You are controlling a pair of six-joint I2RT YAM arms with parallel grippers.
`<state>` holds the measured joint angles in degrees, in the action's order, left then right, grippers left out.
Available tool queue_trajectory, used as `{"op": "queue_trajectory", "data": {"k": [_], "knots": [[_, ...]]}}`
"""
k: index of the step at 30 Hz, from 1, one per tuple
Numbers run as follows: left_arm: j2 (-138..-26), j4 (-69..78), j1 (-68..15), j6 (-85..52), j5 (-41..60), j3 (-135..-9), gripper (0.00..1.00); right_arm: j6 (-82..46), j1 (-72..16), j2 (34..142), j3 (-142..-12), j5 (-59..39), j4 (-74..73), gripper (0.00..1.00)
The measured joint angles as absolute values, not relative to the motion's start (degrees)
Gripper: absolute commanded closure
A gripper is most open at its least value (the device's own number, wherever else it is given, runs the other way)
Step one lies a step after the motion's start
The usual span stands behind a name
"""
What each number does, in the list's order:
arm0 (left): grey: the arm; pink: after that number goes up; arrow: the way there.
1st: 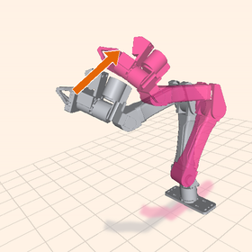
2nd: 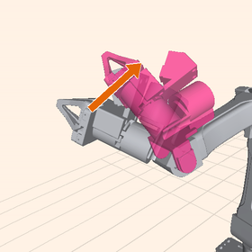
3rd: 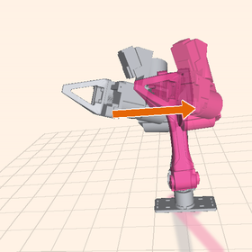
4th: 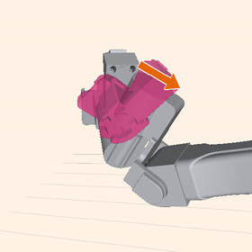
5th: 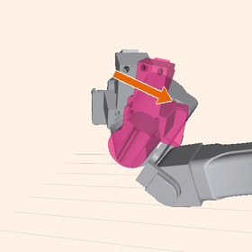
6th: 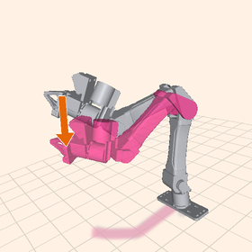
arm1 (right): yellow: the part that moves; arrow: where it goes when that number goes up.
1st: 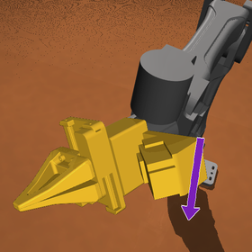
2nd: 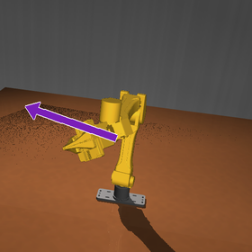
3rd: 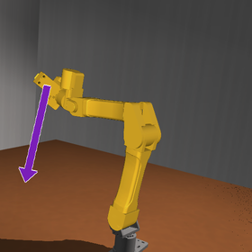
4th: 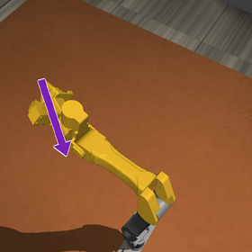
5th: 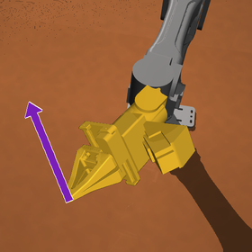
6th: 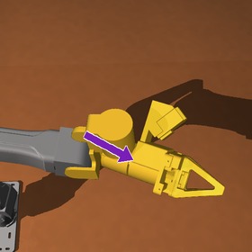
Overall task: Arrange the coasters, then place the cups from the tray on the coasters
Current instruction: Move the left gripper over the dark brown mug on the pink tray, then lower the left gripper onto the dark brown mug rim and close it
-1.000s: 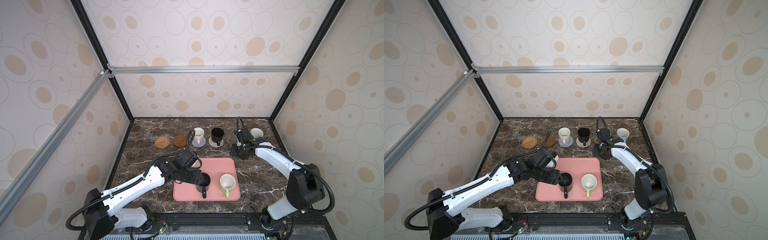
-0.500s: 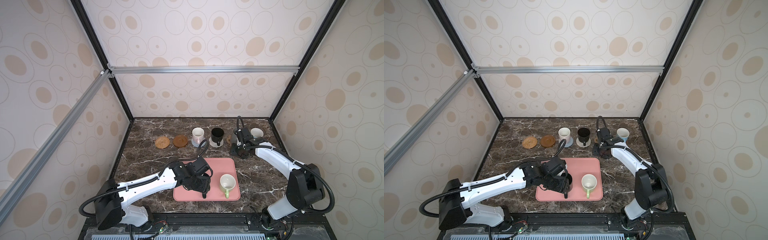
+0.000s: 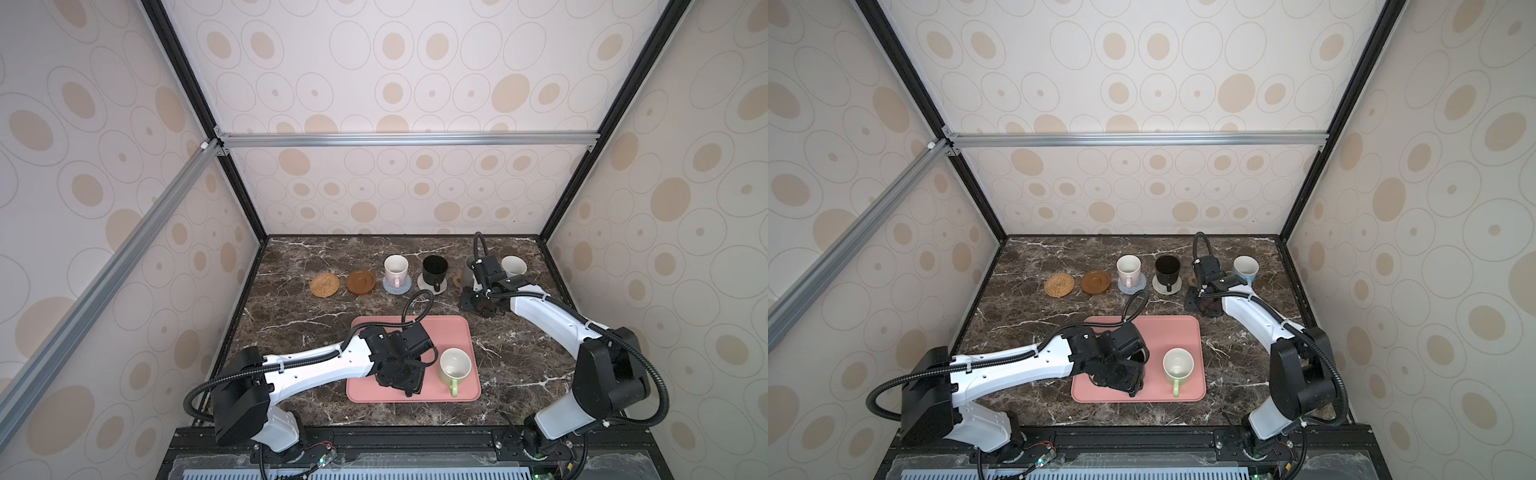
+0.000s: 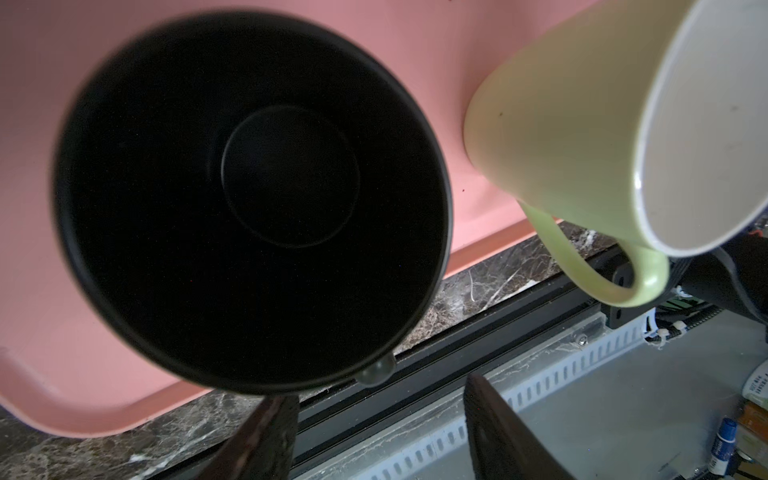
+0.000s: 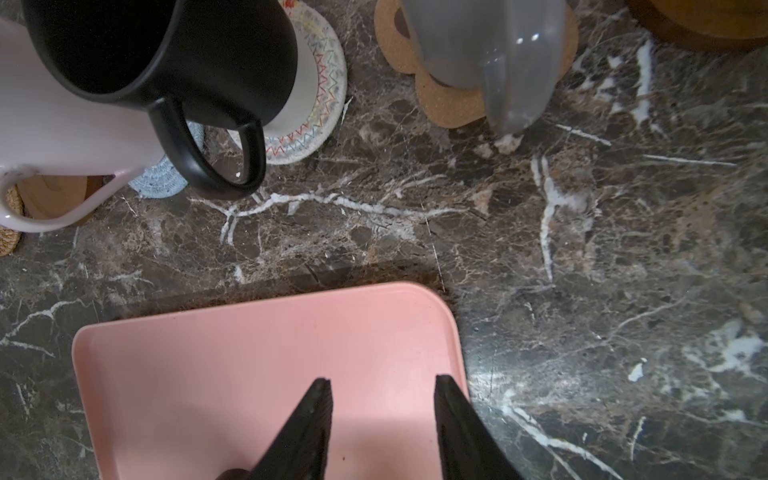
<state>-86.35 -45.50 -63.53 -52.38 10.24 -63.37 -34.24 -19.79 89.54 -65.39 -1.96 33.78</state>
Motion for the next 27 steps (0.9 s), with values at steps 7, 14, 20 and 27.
{"op": "queue_trajectory", "data": {"k": [7, 14, 20, 27], "knots": [[-87.8, -48.0, -63.8, -53.2, 7.5, -64.7, 0.41, -34.2, -19.8, 89.4, -64.5, -1.9, 33.4, 0.56], [-89.8, -48.9, -64.4, -54.3, 5.3, -65.7, 0.43, -34.3, -19.8, 89.0, -63.8, -1.7, 33.2, 0.56], [-89.9, -48.9, -64.4, -54.7, 4.1, -65.7, 0.44, -34.3, -19.8, 88.9, -63.8, -1.6, 33.2, 0.56], [-90.4, -48.9, -64.4, -54.9, 2.2, -65.7, 0.48, -34.3, -19.8, 88.9, -63.8, -1.5, 33.2, 0.56]]}}
